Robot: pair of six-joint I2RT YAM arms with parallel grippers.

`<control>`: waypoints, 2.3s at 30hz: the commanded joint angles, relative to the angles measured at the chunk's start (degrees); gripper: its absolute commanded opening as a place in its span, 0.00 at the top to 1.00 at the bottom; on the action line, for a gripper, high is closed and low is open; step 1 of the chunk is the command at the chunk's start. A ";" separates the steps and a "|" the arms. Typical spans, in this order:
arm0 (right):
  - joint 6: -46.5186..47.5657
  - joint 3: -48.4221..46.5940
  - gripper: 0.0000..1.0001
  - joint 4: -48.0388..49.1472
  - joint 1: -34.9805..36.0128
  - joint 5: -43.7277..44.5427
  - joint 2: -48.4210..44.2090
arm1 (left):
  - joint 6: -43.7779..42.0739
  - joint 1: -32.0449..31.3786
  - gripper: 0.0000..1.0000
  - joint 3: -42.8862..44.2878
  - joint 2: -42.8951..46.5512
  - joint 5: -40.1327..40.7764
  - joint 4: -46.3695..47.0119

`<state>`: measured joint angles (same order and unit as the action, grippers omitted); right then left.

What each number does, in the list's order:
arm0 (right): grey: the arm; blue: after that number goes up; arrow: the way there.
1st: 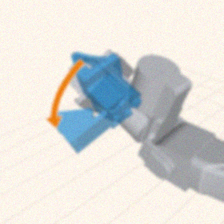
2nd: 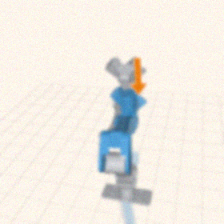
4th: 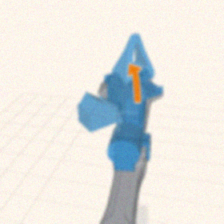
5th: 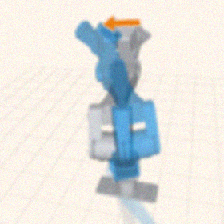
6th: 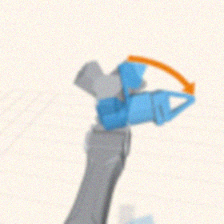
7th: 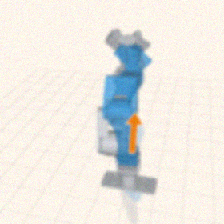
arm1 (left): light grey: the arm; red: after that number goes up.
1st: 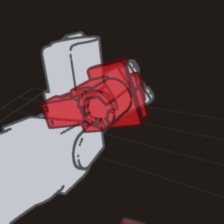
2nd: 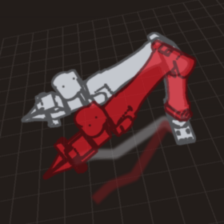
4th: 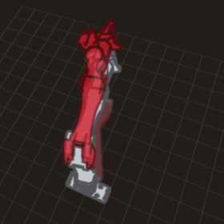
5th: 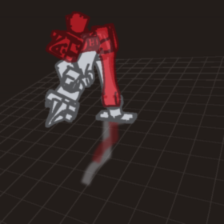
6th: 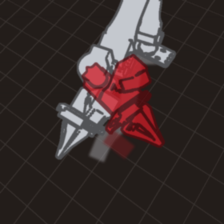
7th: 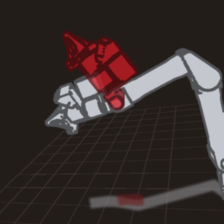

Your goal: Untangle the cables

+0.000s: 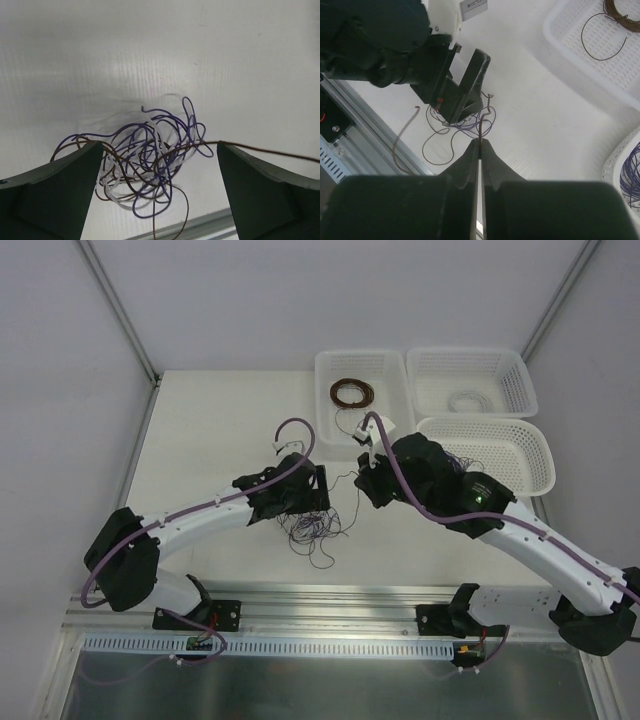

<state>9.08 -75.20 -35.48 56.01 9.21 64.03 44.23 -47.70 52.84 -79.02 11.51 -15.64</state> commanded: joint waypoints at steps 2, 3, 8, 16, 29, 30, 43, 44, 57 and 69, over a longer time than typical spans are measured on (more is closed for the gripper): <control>-0.64 -3.02 0.99 -1.25 0.86 1.86 -3.38 | 3.14 -0.72 0.01 2.00 -5.77 5.54 -0.01; -0.64 -3.37 0.99 -1.25 0.94 2.30 -4.43 | 3.58 -0.72 0.01 2.00 -6.66 4.93 0.08; -0.12 -8.89 0.99 -4.06 0.86 7.13 -6.98 | 5.08 -0.72 0.05 0.51 -11.32 4.58 0.17; 2.69 -14.97 0.99 -7.93 0.68 20.12 -11.91 | 2.98 0.59 0.30 -1.77 -9.75 8.35 -0.09; 7.79 -21.65 0.99 -7.40 0.77 29.90 -18.59 | -2.56 14.20 0.27 -9.59 -0.79 7.30 -1.15; 7.88 -21.92 0.99 -7.58 0.68 29.90 -18.50 | -3.00 15.09 0.27 -9.94 -0.17 7.21 -1.24; 8.93 -24.55 0.99 -6.17 0.68 28.58 -17.54 | -5.91 26.07 0.22 -14.17 3.62 6.51 -1.76; 9.02 -25.08 0.99 -6.96 0.68 28.75 -17.36 | -5.82 26.78 0.21 -14.43 3.44 6.42 -1.85; 5.95 -19.74 0.99 -8.63 0.68 28.67 -18.50 | -8.62 30.04 0.03 -14.43 9.32 2.47 -2.03; -5.29 4.06 0.99 -12.87 0.68 19.71 -18.77 | -14.52 30.48 0.07 -14.26 23.83 -3.58 -4.22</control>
<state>9.67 -78.74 -48.07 56.62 34.39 43.62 33.76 -17.89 38.33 -56.42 12.47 -18.81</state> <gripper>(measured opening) 0.020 0.934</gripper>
